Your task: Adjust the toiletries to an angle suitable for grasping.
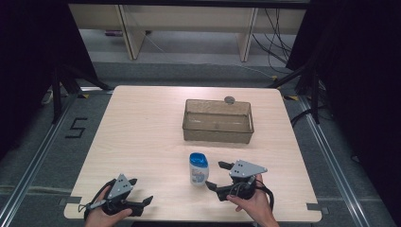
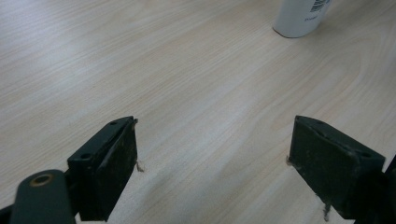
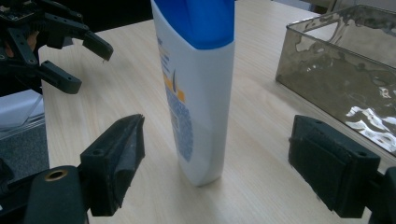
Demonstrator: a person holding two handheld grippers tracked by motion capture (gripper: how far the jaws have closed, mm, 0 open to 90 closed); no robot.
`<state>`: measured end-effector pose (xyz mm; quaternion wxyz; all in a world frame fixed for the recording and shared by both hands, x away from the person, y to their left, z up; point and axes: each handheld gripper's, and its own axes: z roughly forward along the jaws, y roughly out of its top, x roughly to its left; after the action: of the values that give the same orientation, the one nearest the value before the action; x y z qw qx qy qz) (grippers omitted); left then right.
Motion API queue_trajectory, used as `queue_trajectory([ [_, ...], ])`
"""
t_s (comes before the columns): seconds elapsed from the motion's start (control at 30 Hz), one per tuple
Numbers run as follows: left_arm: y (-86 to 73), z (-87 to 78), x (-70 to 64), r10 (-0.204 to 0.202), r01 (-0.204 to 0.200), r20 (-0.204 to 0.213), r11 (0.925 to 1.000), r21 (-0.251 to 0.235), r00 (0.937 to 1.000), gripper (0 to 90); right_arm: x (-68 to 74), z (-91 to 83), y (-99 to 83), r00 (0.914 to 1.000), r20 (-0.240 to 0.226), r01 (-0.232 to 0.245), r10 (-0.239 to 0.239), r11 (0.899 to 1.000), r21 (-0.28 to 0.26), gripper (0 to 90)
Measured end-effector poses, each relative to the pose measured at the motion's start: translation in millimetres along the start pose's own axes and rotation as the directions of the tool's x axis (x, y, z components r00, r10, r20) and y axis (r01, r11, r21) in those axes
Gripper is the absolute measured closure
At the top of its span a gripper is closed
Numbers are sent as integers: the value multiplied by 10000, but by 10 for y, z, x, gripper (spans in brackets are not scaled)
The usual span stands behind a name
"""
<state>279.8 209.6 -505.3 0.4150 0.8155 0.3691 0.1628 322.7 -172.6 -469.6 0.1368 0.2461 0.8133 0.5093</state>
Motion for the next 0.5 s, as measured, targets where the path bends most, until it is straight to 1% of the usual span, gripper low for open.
queue_trajectory([
  [0.03, -1, 3, -3, 28, -29, -90, 10000, -82, 10000, 148, 10, 26, 9, 10000, 22, -15, 15, 10000, -21, 195],
  [0.13, -1, 0, 0, 2, -2, -7, 10000, 35, 10000, 148, 21, 67, 29, 9998, -142, 101, -101, 9999, -8, 197],
  [0.17, 1, 0, 0, -8, 8, -3, 10000, -5, 10000, 148, 35, 75, 33, 9999, -144, -47, 47, 10000, 4, 199],
  [0.2, 1, 0, 0, -8, 8, -3, 10000, -5, 10000, 148, 35, 75, 33, 9999, -144, -47, 47, 10000, 4, 199],
  [0.23, -1, 1, -2, 49, -49, -85, 10000, -67, 10000, 148, 27, 116, 38, 9995, -301, 48, -50, 10000, -73, 199],
  [0.27, 1, -4, -2, 52, -52, -79, 10000, 33, 10000, 148, 32, 130, 43, 9998, -137, 162, -163, 9998, -91, 199],
  [0.3, -2, 1, -1, -2, 2, 4, 10000, -14, 10000, 148, 30, 139, 50, 9995, -254, 183, -182, 9998, 3, 200],
  [0.33, -2, 1, -1, -2, 2, 4, 10000, -14, 10000, 148, 31, 149, 51, 9996, -205, 179, -177, 9998, 66, 201],
  [0.37, 1, -1, -2, 0, 0, 18, 10000, -3, 10000, 148, 34, 172, 52, 9996, -216, 203, -204, 9998, -53, 203],
  [0.4, 1, -3, 0, 70, -70, -10, 10000, 24, 10000, 148, 50, 186, 53, 9998, -155, 113, -114, 9999, -95, 204],
  [0.43, 3, -12, 9, 230, -229, -91, 9996, 171, 9997, 148, 44, 201, 62, 9994, -250, 227, -231, 9997, -132, 204],
  [0.47, 3, -12, 9, 230, -229, -91, 9996, 171, 9997, 148, 43, 213, 70, 9991, -342, 255, -258, 9996, -105, 205],
  [0.5, 0, 0, -1, -7, 7, 15, 10000, 2, 10000, 148, 51, 221, 77, 9994, -267, 231, -231, 9997, -4, 205],
])
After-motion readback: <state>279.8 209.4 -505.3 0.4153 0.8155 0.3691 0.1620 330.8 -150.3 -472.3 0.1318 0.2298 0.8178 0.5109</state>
